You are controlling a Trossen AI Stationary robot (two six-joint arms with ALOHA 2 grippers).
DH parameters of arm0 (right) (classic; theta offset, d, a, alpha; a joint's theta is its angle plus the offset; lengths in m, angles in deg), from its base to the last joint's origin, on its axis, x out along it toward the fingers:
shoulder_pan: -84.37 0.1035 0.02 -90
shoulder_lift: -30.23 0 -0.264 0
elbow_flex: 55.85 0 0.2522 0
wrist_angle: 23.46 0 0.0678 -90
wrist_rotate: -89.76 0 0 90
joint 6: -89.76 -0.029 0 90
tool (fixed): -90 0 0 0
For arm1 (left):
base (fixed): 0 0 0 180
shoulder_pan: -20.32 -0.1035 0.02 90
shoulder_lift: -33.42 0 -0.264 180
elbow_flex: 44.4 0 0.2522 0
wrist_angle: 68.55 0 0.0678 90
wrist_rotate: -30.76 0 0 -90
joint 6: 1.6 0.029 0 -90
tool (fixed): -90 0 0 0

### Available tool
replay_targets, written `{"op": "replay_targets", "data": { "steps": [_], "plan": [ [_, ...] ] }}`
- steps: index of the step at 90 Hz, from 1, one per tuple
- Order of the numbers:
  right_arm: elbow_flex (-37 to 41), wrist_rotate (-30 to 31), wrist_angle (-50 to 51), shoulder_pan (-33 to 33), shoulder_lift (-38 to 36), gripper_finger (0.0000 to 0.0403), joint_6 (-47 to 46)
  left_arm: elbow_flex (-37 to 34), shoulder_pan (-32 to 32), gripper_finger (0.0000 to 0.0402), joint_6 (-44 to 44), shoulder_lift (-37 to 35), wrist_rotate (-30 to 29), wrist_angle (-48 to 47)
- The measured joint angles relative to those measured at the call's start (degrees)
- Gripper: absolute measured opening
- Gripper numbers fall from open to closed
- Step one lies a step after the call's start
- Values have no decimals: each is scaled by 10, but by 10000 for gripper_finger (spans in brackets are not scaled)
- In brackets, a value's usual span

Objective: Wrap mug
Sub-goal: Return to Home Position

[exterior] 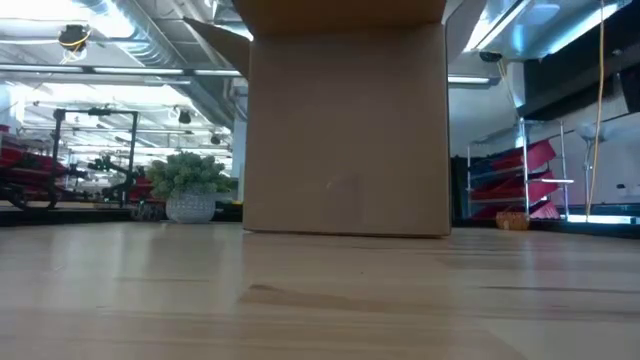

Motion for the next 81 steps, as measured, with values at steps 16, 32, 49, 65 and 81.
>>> {"op": "replay_targets", "data": {
  "steps": [16,32,49,65,81],
  "plan": [
    [0,27,29,56,-31,153,0,0,0,116,0,0,0,-1],
    [-1,31,64,113,-38,143,-5,0,0,83,5,0,-1,-2],
    [-1,32,86,160,-38,138,-18,0,0,56,6,0,-2,-12],
    [0,81,108,202,-44,137,-32,0,0,38,-11,-7,-21,-43],
    [0,124,132,236,-61,137,-48,-5,1,20,-11,-49,-33,-65]
  ]
}}
